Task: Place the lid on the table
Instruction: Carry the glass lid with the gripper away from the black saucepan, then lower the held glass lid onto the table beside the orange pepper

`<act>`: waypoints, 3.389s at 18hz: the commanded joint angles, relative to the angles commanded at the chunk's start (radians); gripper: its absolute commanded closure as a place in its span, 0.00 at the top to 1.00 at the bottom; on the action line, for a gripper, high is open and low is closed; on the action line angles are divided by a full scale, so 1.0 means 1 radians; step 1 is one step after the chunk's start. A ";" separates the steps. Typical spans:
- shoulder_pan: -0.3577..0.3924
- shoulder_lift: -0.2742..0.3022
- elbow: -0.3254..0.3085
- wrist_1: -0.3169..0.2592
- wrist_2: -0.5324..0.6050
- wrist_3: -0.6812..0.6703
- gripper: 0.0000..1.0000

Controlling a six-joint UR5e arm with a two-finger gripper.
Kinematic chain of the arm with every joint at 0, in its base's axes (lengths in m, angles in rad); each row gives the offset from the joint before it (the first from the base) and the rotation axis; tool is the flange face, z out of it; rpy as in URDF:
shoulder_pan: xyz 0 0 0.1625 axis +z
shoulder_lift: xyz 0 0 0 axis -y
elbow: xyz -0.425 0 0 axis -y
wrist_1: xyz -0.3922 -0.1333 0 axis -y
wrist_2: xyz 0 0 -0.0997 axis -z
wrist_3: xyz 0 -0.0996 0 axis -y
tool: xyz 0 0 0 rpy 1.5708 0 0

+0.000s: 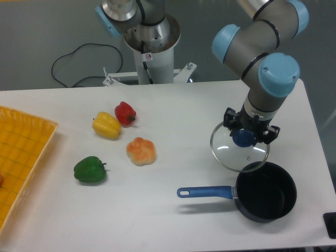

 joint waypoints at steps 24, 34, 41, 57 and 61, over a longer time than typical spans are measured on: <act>-0.060 0.155 -0.328 0.162 -0.012 0.015 0.59; -0.126 0.209 -0.488 0.302 -0.012 0.000 0.59; -0.146 0.242 -0.543 0.319 -0.008 0.000 0.59; -0.150 0.199 -0.595 0.408 0.002 0.000 0.59; -0.152 0.189 -0.597 0.414 0.005 0.000 0.59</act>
